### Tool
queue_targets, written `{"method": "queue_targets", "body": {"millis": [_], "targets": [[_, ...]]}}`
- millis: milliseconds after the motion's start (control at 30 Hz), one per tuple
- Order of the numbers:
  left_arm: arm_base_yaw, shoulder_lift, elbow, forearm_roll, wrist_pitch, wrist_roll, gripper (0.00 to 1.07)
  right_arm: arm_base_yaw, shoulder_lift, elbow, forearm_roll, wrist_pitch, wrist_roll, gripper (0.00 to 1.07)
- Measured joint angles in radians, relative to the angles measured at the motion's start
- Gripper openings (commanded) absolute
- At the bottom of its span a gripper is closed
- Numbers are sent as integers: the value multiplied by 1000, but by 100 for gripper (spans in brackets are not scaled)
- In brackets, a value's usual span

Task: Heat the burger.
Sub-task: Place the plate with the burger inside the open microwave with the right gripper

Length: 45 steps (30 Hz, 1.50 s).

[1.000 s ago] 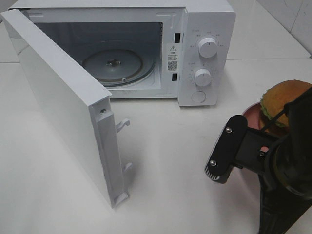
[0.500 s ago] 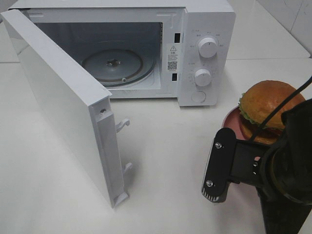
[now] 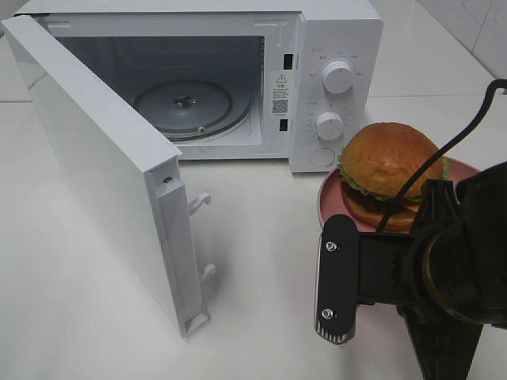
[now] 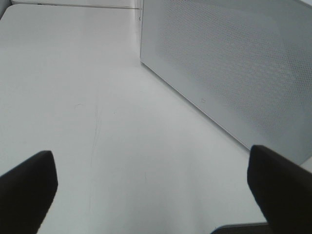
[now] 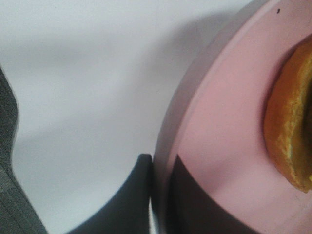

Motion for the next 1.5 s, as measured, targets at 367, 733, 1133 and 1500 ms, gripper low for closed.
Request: {"method": "queue_targets", "body": {"millis": [367, 733, 1133, 1500], "targets": [[0, 0, 0, 0, 0, 0, 98, 0, 0, 0, -3, -111, -234, 0], [0, 0, 0, 0, 0, 0, 98, 0, 0, 0, -1, -177, -408, 1], [0, 0, 0, 0, 0, 0, 98, -49, 0, 0, 49, -269, -546, 0], [0, 0, 0, 0, 0, 0, 98, -184, 0, -24, 166, -374, -858, 0]]}}
